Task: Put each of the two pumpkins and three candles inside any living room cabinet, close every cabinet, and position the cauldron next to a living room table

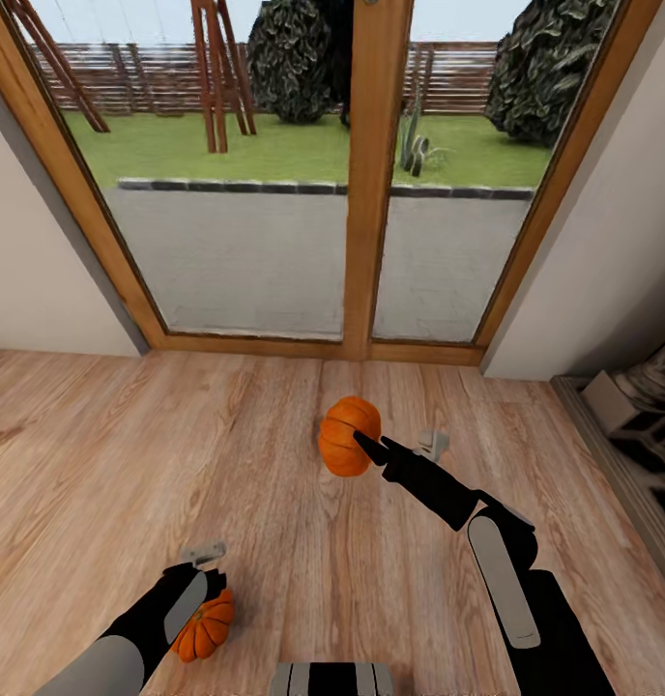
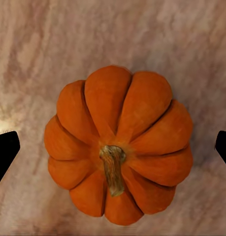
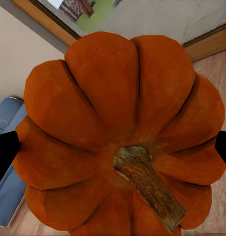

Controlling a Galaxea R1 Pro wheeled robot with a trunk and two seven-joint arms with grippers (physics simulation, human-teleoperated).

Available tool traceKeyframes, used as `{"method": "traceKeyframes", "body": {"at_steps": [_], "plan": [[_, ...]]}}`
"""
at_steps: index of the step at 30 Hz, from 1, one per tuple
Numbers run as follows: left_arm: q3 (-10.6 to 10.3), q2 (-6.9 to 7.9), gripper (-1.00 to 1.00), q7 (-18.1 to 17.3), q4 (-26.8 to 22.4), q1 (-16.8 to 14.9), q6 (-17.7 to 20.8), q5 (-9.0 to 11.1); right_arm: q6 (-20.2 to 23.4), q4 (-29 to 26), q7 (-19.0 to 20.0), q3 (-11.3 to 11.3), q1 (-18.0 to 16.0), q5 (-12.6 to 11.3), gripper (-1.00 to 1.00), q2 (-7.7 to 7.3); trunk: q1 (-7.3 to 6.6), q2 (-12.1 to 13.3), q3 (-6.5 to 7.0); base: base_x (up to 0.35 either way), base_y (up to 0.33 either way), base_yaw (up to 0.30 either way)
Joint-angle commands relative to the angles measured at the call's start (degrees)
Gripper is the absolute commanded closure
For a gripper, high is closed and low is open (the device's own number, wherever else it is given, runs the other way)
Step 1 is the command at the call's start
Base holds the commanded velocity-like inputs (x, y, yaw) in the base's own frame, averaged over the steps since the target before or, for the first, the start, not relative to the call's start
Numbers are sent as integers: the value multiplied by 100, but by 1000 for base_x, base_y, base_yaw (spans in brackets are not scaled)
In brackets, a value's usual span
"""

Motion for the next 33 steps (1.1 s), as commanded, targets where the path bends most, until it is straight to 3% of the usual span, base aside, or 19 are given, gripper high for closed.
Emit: {"method": "traceKeyframes", "body": {"at_steps": [1, 33], "plan": [[-48, 8, -100, 49, -12, -1, 19, 57, 43, -5, -2, -7, -3, -57, 100, 3, 1, -4, -27, 0, 0, 0], [-48, -25, -100, 14, -12, -1, 1, 74, 29, -5, -2, -20, -3, -49, 100, 3, 4, -5, -49, 0, 0, 0]]}}
